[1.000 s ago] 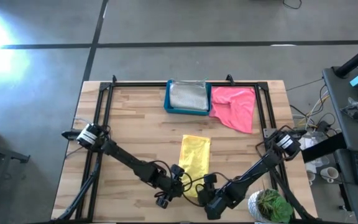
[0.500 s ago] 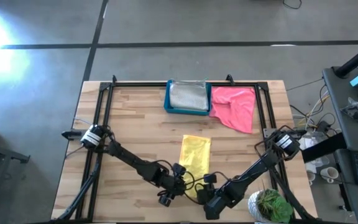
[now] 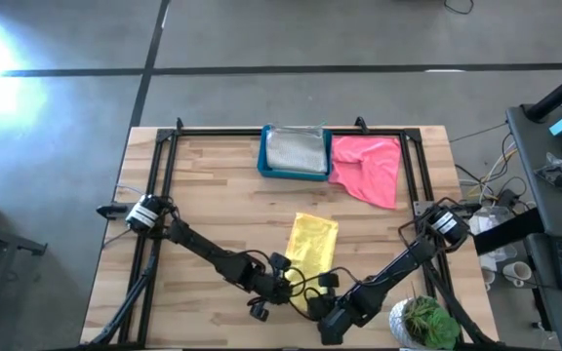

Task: Fold microfiber towels
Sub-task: Fold the yellow microfiber cloth

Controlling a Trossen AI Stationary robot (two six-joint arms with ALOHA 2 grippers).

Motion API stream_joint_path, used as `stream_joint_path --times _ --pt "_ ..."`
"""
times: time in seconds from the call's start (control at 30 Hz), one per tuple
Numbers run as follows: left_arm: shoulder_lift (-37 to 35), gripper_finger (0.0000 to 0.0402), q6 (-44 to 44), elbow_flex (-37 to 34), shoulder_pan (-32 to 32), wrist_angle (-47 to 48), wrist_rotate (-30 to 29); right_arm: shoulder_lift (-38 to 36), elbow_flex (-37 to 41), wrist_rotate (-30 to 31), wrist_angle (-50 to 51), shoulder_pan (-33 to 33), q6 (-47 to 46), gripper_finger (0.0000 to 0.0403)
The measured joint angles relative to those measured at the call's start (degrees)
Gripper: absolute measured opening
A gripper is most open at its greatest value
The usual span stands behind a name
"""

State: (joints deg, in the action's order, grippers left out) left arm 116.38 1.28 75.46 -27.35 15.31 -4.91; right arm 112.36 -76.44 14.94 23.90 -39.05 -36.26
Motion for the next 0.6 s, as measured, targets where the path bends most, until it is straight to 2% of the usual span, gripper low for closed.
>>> stream_joint_path --times 0.3,0.6 --pt "-5.26 0.0012 3.07 0.22 -0.10 5.76 3.69 -2.46 -1.59 0.08 0.77 -0.08 -4.30 0.0009" --pt "-11.05 0.0012 11.73 0.42 -1.48 7.66 9.55 -3.17 -11.52 -1.21 8.96 -1.10 -7.80 0.0009"
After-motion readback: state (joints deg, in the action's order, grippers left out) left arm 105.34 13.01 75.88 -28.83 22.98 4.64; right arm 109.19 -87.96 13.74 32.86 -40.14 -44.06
